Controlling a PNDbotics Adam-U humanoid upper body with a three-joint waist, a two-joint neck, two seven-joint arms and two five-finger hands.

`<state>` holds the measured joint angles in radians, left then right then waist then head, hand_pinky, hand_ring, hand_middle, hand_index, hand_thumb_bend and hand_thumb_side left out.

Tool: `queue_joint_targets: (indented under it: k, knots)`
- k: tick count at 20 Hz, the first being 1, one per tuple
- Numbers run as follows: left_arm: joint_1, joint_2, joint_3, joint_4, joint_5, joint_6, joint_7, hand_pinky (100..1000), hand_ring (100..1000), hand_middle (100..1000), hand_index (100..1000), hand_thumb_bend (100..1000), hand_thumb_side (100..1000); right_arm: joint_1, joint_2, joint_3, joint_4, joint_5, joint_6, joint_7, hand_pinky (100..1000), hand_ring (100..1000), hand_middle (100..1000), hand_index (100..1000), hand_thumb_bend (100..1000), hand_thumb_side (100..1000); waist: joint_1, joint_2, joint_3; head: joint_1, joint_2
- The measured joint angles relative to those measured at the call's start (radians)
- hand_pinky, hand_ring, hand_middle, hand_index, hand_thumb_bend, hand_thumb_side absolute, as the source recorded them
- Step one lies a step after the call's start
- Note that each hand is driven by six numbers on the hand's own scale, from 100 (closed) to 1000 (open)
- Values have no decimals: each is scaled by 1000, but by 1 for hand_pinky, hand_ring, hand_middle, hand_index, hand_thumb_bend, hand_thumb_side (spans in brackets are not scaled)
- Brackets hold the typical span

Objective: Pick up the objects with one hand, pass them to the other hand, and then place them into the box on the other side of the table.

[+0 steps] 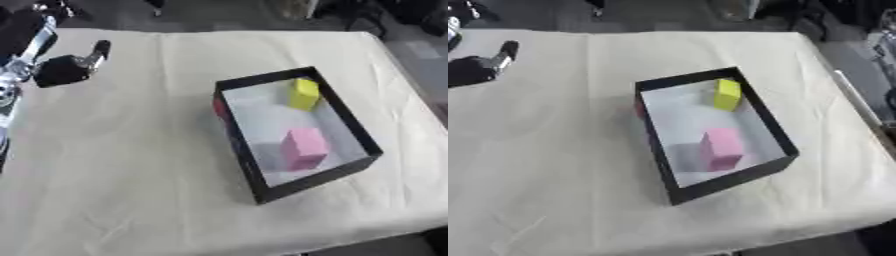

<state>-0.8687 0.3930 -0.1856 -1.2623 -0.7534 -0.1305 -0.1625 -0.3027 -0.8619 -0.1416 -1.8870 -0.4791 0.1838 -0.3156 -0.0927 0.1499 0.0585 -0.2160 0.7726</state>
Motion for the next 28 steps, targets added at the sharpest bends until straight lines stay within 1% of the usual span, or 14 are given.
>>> queue_joint_targets:
  k: [1,3,5,6,8,9,11,13,15,16,18,19,24,28]
  knots:
    - [-2,16,7,0,12,-1,-17,964,851,774,824,414,464,6,0,-3,-2,-8,-4,-8,742,963,844,962,100,538,0,0,-1,5,0]
    - [-5,44,22,3,31,-6,-59,980,855,775,827,391,414,19,0,-11,-5,-22,-10,-19,735,954,845,978,100,516,1,0,-2,13,0]
    - [-13,71,39,17,50,-10,-111,979,863,783,832,421,376,31,0,-17,-7,-29,-15,-24,734,952,849,982,100,505,2,0,-3,20,0]
    - [-17,85,47,24,58,-11,-136,981,863,783,834,418,381,39,0,-20,-9,-30,-17,-24,733,952,848,982,100,495,3,1,-4,22,0]
    - [-24,115,61,41,70,-14,-183,975,866,783,837,467,420,52,0,-26,-11,-31,-21,-25,731,950,847,981,100,504,6,1,-7,26,0]
    - [-27,129,66,52,72,-18,-206,965,869,786,843,528,470,59,0,-30,-11,-31,-22,-26,731,950,847,983,100,513,7,1,-9,29,0]
    - [-31,154,73,72,69,-44,-248,960,869,783,837,557,526,69,0,-37,-11,-33,-25,-30,730,950,848,983,100,520,10,1,-9,34,0]
    - [-34,171,85,100,57,-82,-284,960,869,782,834,566,553,75,0,-42,-11,-36,-27,-35,731,950,847,982,100,518,12,1,-10,39,0]
    - [-36,186,100,131,37,-113,-308,951,871,785,836,595,555,77,0,-46,-11,-38,-30,-38,730,948,847,982,100,515,13,1,-11,43,0]
    - [-37,193,107,146,26,-124,-318,949,872,786,837,600,560,80,0,-49,-11,-40,-32,-40,730,947,847,982,100,514,13,1,-12,48,0]
    - [-38,208,116,172,3,-140,-328,937,876,793,844,645,566,87,0,-54,-12,-41,-36,-44,730,945,857,980,100,505,14,1,-15,58,0]
    - [-38,216,119,182,-11,-147,-330,935,879,797,847,656,585,93,0,-55,-12,-40,-36,-46,730,945,857,981,100,508,16,1,-16,66,0]
    - [-31,268,121,236,-61,-187,-340,934,880,800,847,657,629,115,0,-56,-25,-31,-35,-56,729,944,856,980,100,517,25,2,-23,112,0]
    - [-18,299,126,271,-67,-202,-349,941,878,797,847,628,650,120,0,-62,-30,-28,-35,-64,731,943,853,979,100,523,28,7,-23,141,0]
